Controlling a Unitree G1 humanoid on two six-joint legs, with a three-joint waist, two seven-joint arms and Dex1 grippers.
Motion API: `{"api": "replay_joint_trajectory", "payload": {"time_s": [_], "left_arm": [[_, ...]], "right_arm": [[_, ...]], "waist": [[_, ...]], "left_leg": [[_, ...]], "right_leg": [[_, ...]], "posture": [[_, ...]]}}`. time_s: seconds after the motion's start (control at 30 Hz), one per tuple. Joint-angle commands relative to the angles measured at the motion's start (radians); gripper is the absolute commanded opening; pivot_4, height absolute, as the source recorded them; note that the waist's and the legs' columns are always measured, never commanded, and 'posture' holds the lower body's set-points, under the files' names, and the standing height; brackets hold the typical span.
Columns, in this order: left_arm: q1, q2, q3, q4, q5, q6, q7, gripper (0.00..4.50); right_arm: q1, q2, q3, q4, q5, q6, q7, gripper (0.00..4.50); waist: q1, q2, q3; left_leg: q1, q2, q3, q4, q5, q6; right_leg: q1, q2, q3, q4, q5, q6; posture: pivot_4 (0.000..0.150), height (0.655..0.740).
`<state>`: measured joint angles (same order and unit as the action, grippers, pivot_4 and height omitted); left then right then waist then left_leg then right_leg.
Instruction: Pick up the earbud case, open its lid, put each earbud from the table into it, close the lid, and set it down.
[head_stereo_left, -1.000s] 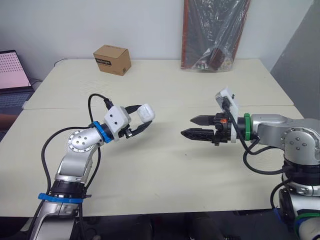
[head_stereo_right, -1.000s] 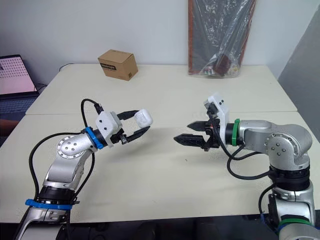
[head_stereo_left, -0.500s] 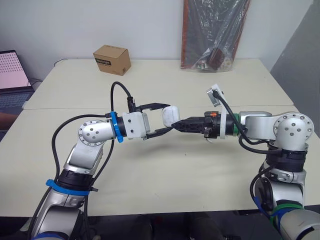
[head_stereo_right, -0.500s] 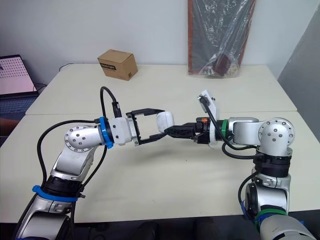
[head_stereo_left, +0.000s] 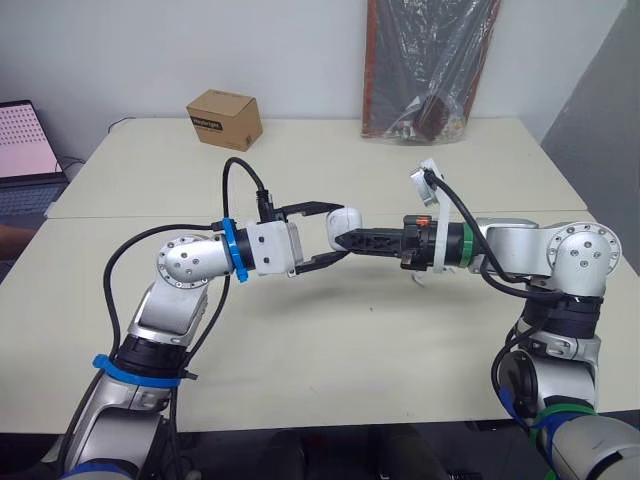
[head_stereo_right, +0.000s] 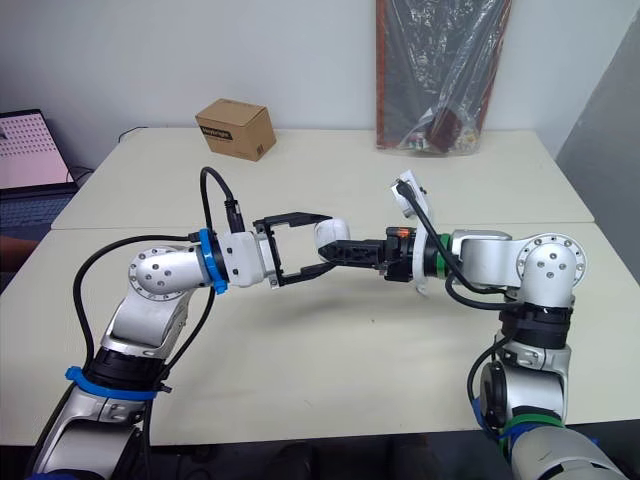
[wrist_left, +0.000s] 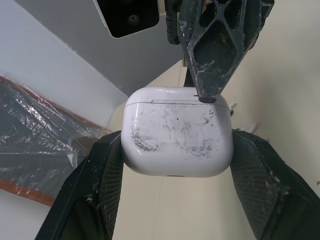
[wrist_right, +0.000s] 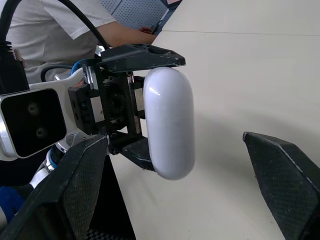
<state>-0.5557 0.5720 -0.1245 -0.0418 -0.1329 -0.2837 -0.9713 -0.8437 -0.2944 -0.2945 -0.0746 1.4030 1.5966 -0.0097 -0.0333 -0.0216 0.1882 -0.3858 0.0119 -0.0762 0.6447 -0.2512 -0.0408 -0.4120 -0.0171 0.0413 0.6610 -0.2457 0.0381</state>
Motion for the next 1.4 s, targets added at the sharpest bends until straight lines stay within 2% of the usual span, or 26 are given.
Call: {"api": "replay_joint_trajectory", "payload": {"time_s": [0.03, 0.1, 0.2, 0.43, 0.5, 0.7, 0.77, 0.83, 0.97, 1.07, 1.13, 1.2, 1.27, 1.4], "left_arm": [[-0.030, -0.008, -0.001, -0.028, 0.001, 0.003, 0.015, 2.75], [-0.033, -0.013, -0.003, -0.027, 0.002, 0.005, 0.015, 2.75], [-0.039, -0.018, -0.005, -0.025, 0.002, 0.007, 0.017, 2.75], [-0.041, -0.029, -0.008, -0.031, -0.001, 0.023, 0.015, 2.75], [-0.040, -0.029, -0.008, -0.032, -0.002, 0.024, 0.015, 2.75], [-0.036, -0.030, -0.006, -0.038, -0.008, 0.035, 0.016, 2.75], [-0.034, -0.025, -0.003, -0.049, -0.031, 0.095, 0.009, 2.75], [-0.037, -0.018, -0.001, -0.062, -0.035, 0.159, 0.015, 3.50], [-0.040, -0.009, -0.002, -0.082, -0.046, 0.179, -0.009, 4.49], [-0.041, -0.013, 0.009, -0.088, -0.056, 0.185, -0.005, 4.49], [-0.038, -0.006, 0.028, -0.109, -0.092, 0.272, 0.003, 4.49], [-0.032, 0.044, 0.033, -0.137, -0.153, 0.409, -0.047, 4.49], [-0.037, 0.125, 0.036, -0.149, -0.242, 0.606, -0.119, 4.49], [-0.074, 0.197, 0.032, -0.144, -0.335, 0.803, -0.189, 4.49]], "right_arm": [[-0.012, -0.014, 0.005, -0.012, 0.059, -0.030, -0.022, 4.50], [-0.010, -0.021, 0.016, -0.010, 0.078, -0.043, -0.035, 4.50], [-0.008, -0.033, 0.035, -0.008, 0.104, -0.063, -0.050, 3.93], [-0.004, -0.069, 0.090, -0.007, 0.179, -0.121, -0.091, 1.29], [-0.007, -0.079, 0.105, -0.005, 0.205, -0.139, -0.107, 0.77], [-0.009, -0.117, 0.157, -0.004, 0.283, -0.195, -0.148, 0.79], [-0.013, -0.130, 0.180, -0.009, 0.316, -0.213, -0.163, 0.79], [-0.014, -0.143, 0.200, -0.015, 0.345, -0.232, -0.179, 0.79], [-0.010, -0.177, 0.237, -0.021, 0.384, -0.269, -0.195, 0.79], [-0.002, -0.199, 0.255, -0.022, 0.395, -0.290, -0.193, 0.79], [0.004, -0.214, 0.265, -0.027, 0.386, -0.298, -0.180, 0.79], [0.001, -0.230, 0.273, -0.036, 0.353, -0.297, -0.151, 0.79], [-0.022, -0.267, 0.298, -0.074, 0.220, -0.288, -0.061, 0.79], [-0.062, -0.339, 0.397, -0.159, -0.033, -0.324, 0.132, 0.79]], "waist": [[0.000, 0.000, 0.000], [0.000, 0.000, 0.000], [0.000, 0.000, 0.000], [0.000, 0.000, 0.000], [0.000, 0.000, 0.000], [0.000, 0.000, 0.000], [0.000, 0.000, 0.000], [0.000, 0.000, 0.000], [0.000, 0.000, 0.000], [0.001, 0.000, 0.000], [0.001, 0.000, 0.000], [0.000, 0.000, 0.000], [-0.003, 0.000, 0.000], [-0.007, 0.001, 0.001]], "left_leg": [[0.000, 0.000, 0.000, 0.000, 0.000, 0.000], [0.000, 0.000, 0.000, 0.000, 0.000, 0.000], [0.000, 0.000, 0.000, 0.000, 0.000, 0.000], [-0.001, 0.000, 0.000, 0.000, 0.000, 0.000], [-0.001, 0.000, 0.000, 0.000, 0.000, 0.000], [-0.002, 0.000, 0.000, 0.000, 0.000, 0.000], [-0.005, 0.000, 0.000, 0.000, 0.000, 0.000], [-0.006, 0.000, 0.000, 0.000, 0.000, 0.000], [-0.010, 0.000, 0.000, 0.001, 0.000, 0.000], [-0.011, 0.000, -0.001, 0.001, 0.000, 0.000], [-0.011, 0.000, 0.000, 0.001, 0.000, 0.000], [-0.011, 0.000, -0.001, 0.001, 0.000, 0.000], [-0.011, 0.001, -0.001, 0.000, 0.000, 0.000], [-0.011, 0.001, -0.001, 0.000, 0.000, 0.000]], "right_leg": [[0.000, 0.000, 0.000, 0.000, 0.000, 0.000], [0.000, 0.000, 0.000, 0.000, 0.000, 0.001], [0.000, 0.000, 0.000, 0.000, -0.002, 0.004], [-0.001, 0.000, 0.000, 0.000, -0.002, 0.004], [-0.001, 0.000, 0.000, 0.000, -0.002, 0.004], [-0.002, 0.000, 0.000, 0.000, -0.002, 0.004], [-0.004, 0.000, 0.000, 0.000, -0.002, 0.004], [-0.005, 0.000, 0.000, 0.000, -0.002, 0.003], [-0.009, 0.001, 0.000, 0.001, 0.000, 0.000], [-0.010, 0.000, 0.000, 0.001, 0.000, 0.000], [-0.010, 0.000, 0.000, 0.000, 0.000, 0.000], [-0.010, 0.000, 0.000, 0.000, 0.000, 0.000], [-0.010, 0.001, 0.000, 0.001, 0.000, 0.000], [-0.011, 0.002, -0.001, 0.001, -0.003, 0.004]], "posture": [[0.150, 0.7400], [0.150, 0.7400], [0.150, 0.7400], [0.150, 0.7400], [0.150, 0.7400], [0.150, 0.7400], [0.150, 0.7400], [0.150, 0.7400], [0.150, 0.7400], [0.150, 0.7400], [0.150, 0.7400], [0.150, 0.7400], [0.150, 0.7400], [0.150, 0.7400]]}}
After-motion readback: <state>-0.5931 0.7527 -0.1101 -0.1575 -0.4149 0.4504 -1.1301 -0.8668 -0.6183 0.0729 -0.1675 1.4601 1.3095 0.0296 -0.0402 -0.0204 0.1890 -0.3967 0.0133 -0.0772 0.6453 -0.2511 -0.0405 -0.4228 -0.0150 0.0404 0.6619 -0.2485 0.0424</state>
